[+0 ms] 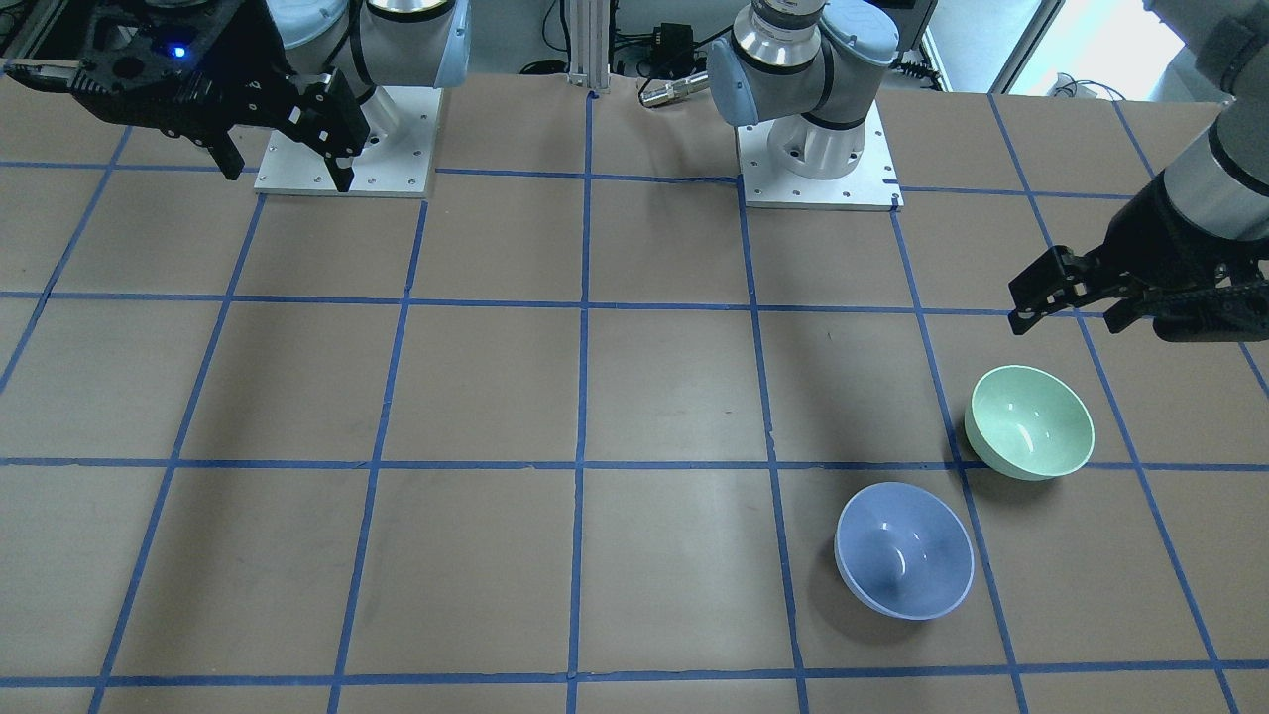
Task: Stack green bowl on blue bowl
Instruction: 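Move the left gripper toward the pale green bowl, then lower the left gripper onto the pale green bowl's rim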
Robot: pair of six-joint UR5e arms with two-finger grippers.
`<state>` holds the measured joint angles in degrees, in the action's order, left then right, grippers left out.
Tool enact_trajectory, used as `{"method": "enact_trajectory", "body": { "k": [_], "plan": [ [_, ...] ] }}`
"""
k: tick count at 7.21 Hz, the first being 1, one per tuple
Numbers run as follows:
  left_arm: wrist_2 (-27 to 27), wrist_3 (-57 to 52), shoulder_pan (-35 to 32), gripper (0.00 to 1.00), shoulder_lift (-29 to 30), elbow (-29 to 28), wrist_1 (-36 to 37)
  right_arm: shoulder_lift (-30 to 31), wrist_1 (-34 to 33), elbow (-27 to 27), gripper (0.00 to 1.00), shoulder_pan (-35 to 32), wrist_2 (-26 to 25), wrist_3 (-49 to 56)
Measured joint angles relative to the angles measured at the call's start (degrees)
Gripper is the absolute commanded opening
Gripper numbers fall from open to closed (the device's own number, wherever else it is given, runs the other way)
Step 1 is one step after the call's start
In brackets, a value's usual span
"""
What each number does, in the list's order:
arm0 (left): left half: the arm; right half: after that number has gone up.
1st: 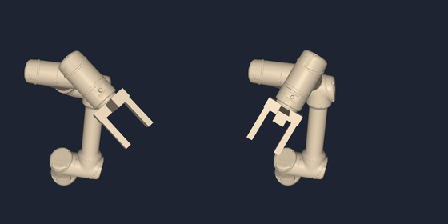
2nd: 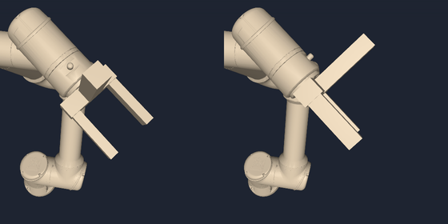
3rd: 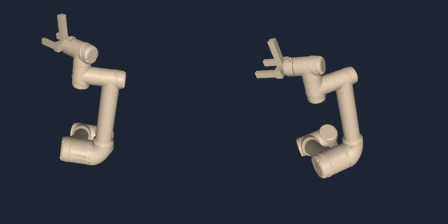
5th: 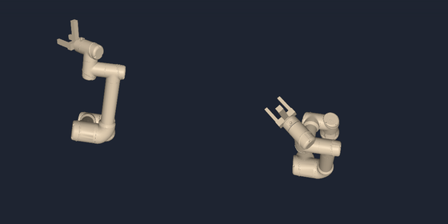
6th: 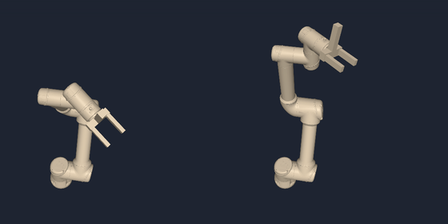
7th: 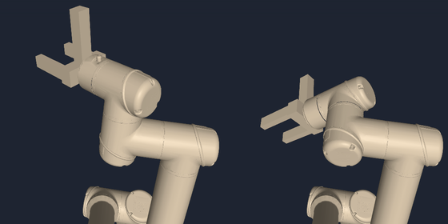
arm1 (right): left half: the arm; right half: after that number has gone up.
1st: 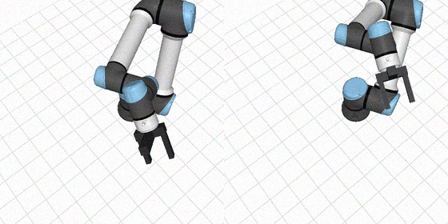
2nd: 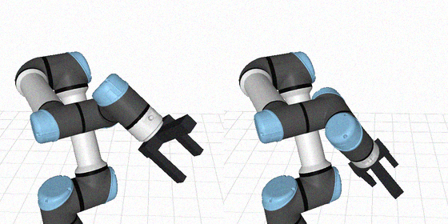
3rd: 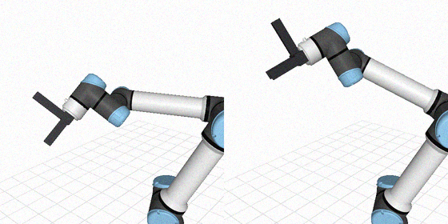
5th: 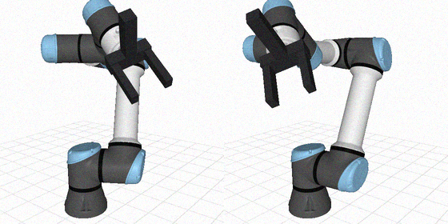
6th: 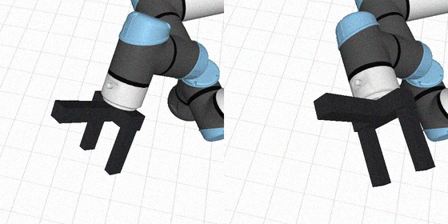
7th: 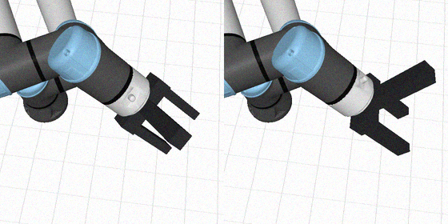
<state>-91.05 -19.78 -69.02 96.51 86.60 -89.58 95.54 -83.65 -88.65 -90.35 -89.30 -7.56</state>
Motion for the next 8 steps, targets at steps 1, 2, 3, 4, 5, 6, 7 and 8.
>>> {"method": "enact_trajectory", "body": {
  "k": [1,2,3,4,5,6,7,8],
  "plan": [
    [0.01,-3.56,2.63,1.00,0.51,1.09,1.45,0.00,0.02,0.02,1.00,0.00,0.00,0.00],
    [-0.11,-6.58,4.98,1.00,1.30,2.03,2.89,0.00,0.02,0.04,1.00,0.00,0.00,0.00],
    [-0.60,-9.65,6.48,1.00,2.35,2.64,4.52,0.00,0.04,0.04,1.00,0.00,0.00,0.00],
    [-1.13,-12.15,7.97,1.00,3.40,3.17,5.86,0.00,0.04,0.01,1.00,0.00,0.00,0.00],
    [-1.33,-14.40,9.90,1.00,4.40,3.98,7.30,0.00,0.01,0.00,1.00,0.00,0.00,0.00],
    [-1.32,-16.63,11.83,1.00,5.28,5.28,9.29,0.00,-0.01,0.01,1.00,0.00,0.00,0.00],
    [-1.17,-18.47,13.51,1.00,6.08,7.26,11.98,0.00,-0.01,-0.01,1.00,0.00,0.00,0.00],
    [-1.00,-19.60,14.63,1.00,6.88,9.82,15.51,0.00,0.00,0.00,1.00,0.00,0.00,0.00]
  ]
}}
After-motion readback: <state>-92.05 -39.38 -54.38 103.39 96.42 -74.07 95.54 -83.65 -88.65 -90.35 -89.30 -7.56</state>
